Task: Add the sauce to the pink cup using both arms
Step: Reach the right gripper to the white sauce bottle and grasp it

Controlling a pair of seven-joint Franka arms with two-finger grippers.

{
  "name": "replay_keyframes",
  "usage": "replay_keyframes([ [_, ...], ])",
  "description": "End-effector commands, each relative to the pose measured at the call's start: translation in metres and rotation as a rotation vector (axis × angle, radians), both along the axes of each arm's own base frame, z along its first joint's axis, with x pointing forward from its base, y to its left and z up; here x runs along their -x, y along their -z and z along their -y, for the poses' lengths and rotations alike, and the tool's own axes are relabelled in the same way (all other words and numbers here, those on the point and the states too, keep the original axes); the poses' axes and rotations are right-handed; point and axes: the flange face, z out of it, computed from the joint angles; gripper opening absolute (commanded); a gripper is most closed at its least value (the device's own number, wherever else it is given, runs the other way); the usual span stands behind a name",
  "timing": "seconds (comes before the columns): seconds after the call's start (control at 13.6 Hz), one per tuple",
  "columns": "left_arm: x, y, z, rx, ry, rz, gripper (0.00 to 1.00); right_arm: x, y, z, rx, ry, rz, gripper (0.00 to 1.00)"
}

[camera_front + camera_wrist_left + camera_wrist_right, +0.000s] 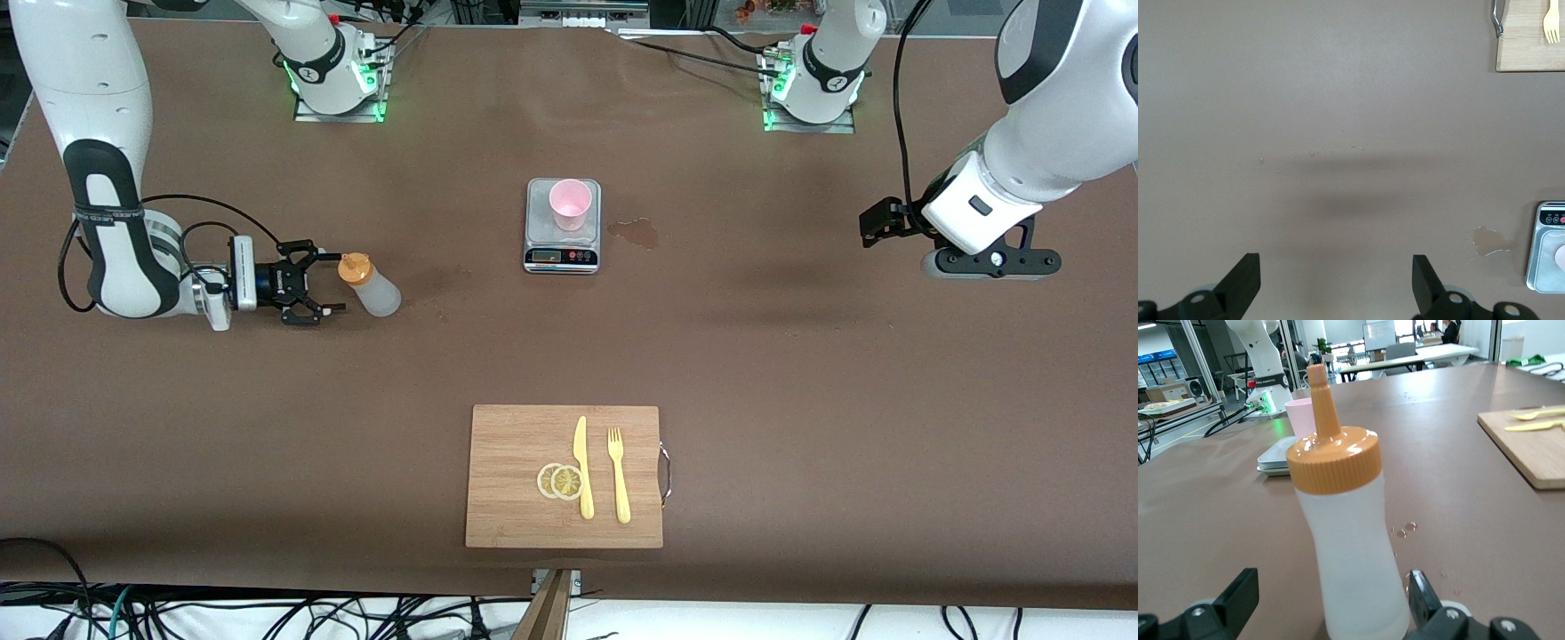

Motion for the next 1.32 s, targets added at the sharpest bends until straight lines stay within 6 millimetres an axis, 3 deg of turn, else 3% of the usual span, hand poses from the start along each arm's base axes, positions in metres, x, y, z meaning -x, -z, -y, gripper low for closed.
replay_keyframes([
  [0.0, 0.005, -0.004, -0.001, 0.018, 0.01, -0.004, 1.0, 0.007, 0.008, -0.008, -0.065, 0.001, 0.059, 1.0],
  [0.29, 0.005, -0.004, -0.001, 0.018, 0.01, -0.004, 1.0, 0.012, 0.006, -0.017, -0.164, -0.03, 0.098, 1.0],
  [0.81, 0.005, -0.003, -0.002, 0.017, 0.008, -0.009, 1.0, 0.02, 0.03, -0.022, -0.221, -0.018, 0.113, 1.0],
  [1.25, 0.006, -0.004, -0.001, 0.017, 0.01, -0.01, 1.0, 0.02, 0.045, -0.053, -0.285, 0.011, 0.098, 1.0],
])
